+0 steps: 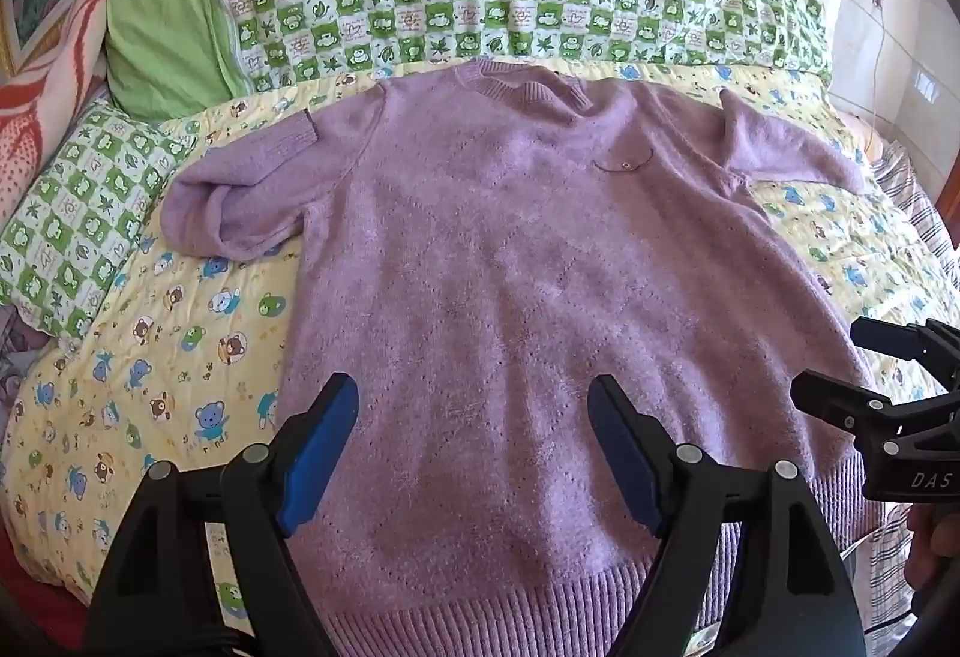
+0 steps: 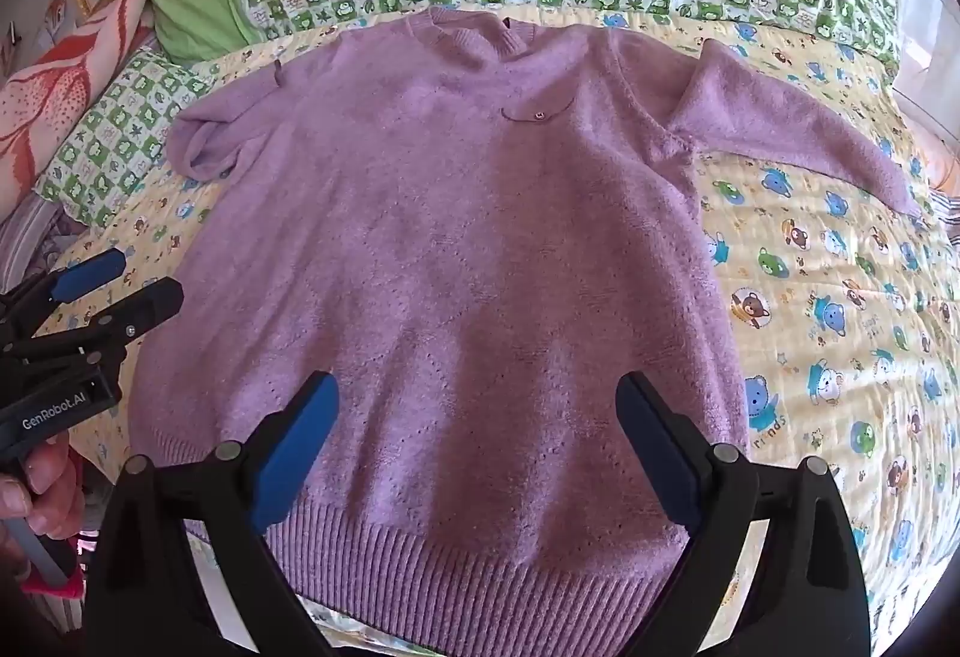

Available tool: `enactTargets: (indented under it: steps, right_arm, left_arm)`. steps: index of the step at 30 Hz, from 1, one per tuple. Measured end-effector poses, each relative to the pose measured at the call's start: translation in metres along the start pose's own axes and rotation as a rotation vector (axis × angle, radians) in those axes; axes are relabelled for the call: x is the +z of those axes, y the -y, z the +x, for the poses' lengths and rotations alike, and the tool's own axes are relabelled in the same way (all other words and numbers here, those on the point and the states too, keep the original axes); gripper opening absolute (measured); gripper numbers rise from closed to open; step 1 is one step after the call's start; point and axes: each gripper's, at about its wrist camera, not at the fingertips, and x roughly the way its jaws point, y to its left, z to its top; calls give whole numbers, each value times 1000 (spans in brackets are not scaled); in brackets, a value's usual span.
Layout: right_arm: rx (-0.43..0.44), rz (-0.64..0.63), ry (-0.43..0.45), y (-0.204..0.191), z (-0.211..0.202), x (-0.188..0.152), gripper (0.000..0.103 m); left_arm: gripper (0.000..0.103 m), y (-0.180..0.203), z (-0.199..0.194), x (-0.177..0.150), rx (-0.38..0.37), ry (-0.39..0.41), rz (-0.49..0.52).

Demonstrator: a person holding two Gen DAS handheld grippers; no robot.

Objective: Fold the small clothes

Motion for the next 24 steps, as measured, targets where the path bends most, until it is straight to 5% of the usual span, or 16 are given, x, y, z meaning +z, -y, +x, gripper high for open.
enactTargets:
  steps: [24]
  right_arm:
    - [-1,0,9,-5,2,0,94]
  left_arm:
    - [79,-1,-1,-4,8,4,-9]
